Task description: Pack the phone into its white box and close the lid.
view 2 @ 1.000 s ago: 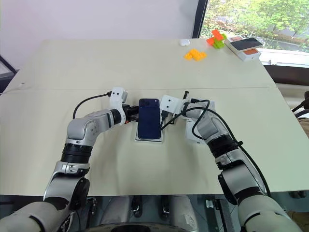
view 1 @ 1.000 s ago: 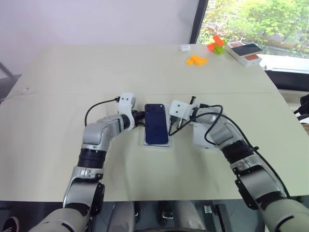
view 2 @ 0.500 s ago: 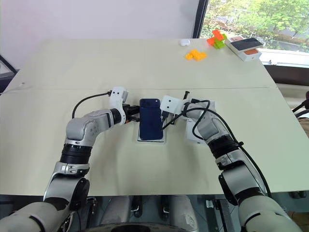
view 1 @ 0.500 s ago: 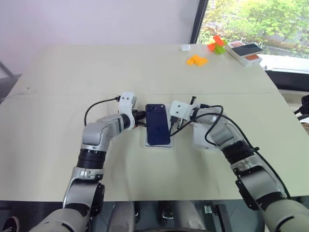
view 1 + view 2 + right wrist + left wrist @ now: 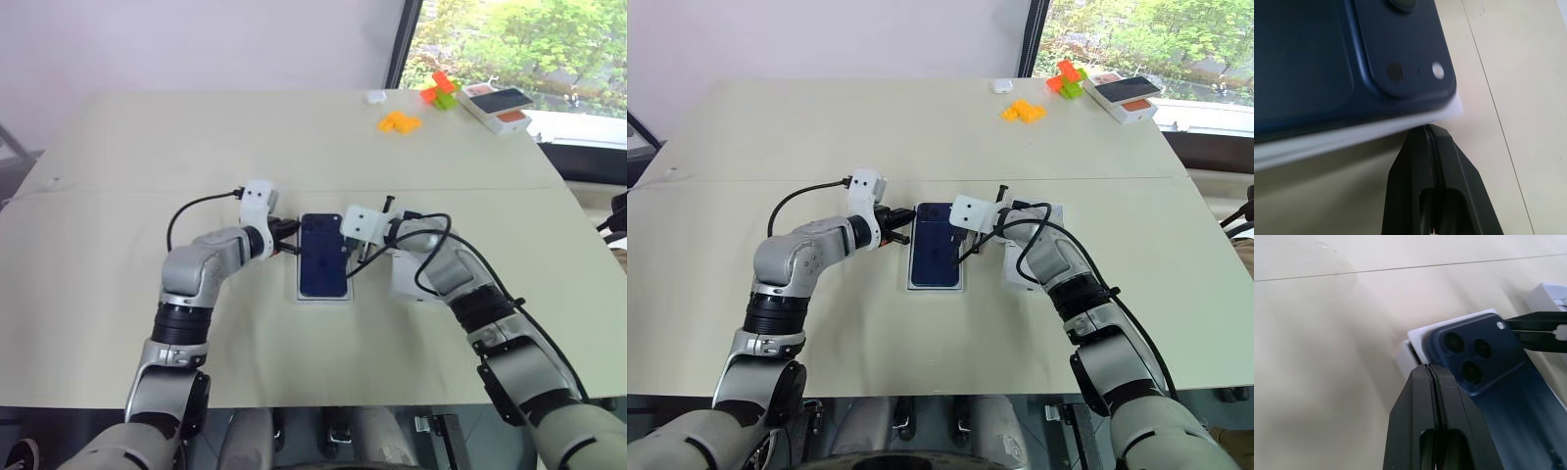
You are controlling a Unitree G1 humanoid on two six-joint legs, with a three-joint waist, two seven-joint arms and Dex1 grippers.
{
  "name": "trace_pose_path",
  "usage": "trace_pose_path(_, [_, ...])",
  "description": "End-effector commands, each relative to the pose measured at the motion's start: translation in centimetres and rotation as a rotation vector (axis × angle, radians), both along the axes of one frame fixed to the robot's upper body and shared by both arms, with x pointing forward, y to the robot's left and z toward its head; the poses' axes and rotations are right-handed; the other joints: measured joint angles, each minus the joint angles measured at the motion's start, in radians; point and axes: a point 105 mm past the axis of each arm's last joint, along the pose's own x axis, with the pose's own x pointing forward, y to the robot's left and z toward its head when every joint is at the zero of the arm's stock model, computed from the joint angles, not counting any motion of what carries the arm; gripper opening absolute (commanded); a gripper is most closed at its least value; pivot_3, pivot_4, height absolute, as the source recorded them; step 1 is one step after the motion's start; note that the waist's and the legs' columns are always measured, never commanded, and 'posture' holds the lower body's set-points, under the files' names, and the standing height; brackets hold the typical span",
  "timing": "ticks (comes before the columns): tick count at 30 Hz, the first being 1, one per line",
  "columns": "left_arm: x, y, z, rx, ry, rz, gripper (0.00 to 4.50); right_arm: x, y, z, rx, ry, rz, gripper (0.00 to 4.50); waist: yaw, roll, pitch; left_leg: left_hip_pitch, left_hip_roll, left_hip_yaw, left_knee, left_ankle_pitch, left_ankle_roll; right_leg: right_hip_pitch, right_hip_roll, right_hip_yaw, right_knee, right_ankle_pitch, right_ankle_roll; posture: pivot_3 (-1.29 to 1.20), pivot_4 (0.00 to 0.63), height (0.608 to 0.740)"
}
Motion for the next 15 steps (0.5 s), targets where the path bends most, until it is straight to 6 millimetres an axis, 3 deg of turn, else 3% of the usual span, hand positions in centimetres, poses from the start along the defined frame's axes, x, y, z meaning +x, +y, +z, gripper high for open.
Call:
trace_pose_path(1, [-0.5, -0.7, 0.4, -0.013, -0.014, -0.032, 0.05, 0.1, 1.1, 1.7, 0.004, -0.060, 0.048, 0.00, -0.001, 0.000, 0.000, 0.000, 0.000, 0.000, 0.000, 0.000, 0.000, 0.000, 0.000, 0.000, 0.000, 0.000, 0.000, 0.00, 0.150, 0.737])
trace_pose_path(9, [-0.2, 1.1, 1.5, -0.003, -0.052, -0.007, 0.05, 0.5, 0.1, 2.4, 0.002, -0.069, 0.030, 0.00, -0.006, 0.000, 0.000, 0.000, 0.000, 0.000, 0.000, 0.000, 0.000, 0.000, 0.000, 0.000, 0.000, 0.000, 0.000, 0.00, 0.150, 0.737])
trace_pose_path(15, [-0.3, 1.7, 2.4, -0.055, -0.053, 0.021, 0.05, 0.3, 0.2, 1.8, -0.026, -0.075, 0.042, 0.00, -0.014, 0.000, 0.000, 0.000, 0.000, 0.000, 0.000, 0.000, 0.000, 0.000, 0.000, 0.000, 0.000, 0.000, 0.000, 0.00, 0.150, 0.737])
